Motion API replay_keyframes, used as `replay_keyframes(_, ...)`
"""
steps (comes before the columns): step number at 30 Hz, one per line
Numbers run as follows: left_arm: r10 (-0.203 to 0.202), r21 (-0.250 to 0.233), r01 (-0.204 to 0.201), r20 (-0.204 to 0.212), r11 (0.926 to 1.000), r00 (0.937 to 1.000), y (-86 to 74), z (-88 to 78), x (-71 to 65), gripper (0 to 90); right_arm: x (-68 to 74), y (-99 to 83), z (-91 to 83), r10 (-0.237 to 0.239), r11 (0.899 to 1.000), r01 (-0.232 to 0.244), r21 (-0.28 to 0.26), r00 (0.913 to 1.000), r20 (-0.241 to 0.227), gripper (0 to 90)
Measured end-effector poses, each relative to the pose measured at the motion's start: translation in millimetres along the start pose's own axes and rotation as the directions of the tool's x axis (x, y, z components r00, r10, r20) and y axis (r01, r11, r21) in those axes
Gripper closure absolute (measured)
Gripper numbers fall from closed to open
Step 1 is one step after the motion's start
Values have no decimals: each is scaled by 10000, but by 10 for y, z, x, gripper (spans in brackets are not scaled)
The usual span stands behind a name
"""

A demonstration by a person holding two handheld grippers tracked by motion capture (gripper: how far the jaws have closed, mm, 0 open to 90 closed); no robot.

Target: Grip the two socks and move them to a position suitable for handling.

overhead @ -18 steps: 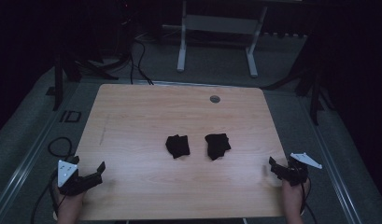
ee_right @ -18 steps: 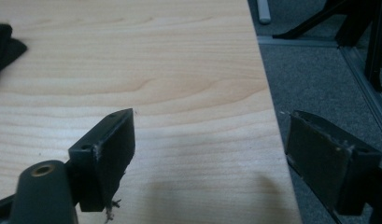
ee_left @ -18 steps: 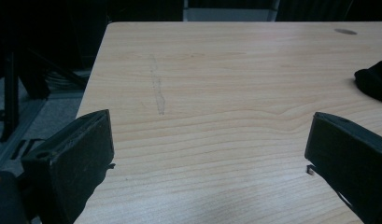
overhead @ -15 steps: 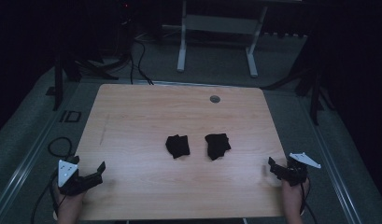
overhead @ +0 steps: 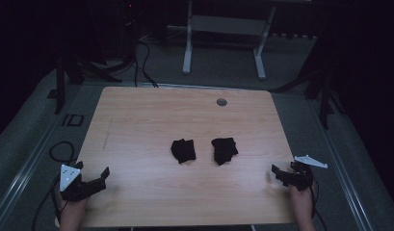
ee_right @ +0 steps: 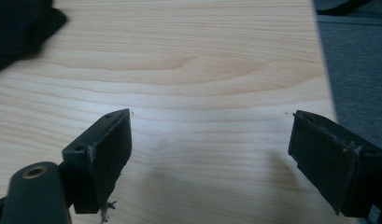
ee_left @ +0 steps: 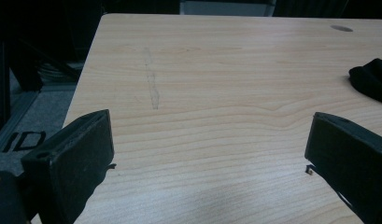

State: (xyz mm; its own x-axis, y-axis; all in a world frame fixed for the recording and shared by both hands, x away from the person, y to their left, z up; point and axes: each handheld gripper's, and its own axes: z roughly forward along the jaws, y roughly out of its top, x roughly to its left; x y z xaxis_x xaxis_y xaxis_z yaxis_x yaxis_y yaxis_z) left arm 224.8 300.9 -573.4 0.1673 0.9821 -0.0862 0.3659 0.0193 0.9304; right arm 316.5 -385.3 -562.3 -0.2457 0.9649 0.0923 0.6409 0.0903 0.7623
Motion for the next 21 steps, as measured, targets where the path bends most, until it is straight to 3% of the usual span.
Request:
replay_keyframes(6, 30, -128, -28, 149, 9999, 9999, 0, -5, -7, 15, 96, 75, 37, -492, 9984, 502, 243, 9979, -410, 132)
replay_keyframes(7, -6, -132, 9, 203, 9999, 9998, 4, -1, -13, 15, 161, 118, 57, -774, 9963, 799, 330, 9945, -703, 132)
replay_keyframes(15, 211, 56, -211, 32, 9998, 9998, 7, 3, -31, 15, 427, 280, 141, -1193, 9914, 1269, 314, 9765, -1795, 132)
replay_keyframes(21, 309, 280, -312, 120, 9991, 9994, 13, 11, -67, 15, 642, 466, 198, -1625, 9859, 1671, -28, 9545, -2500, 132)
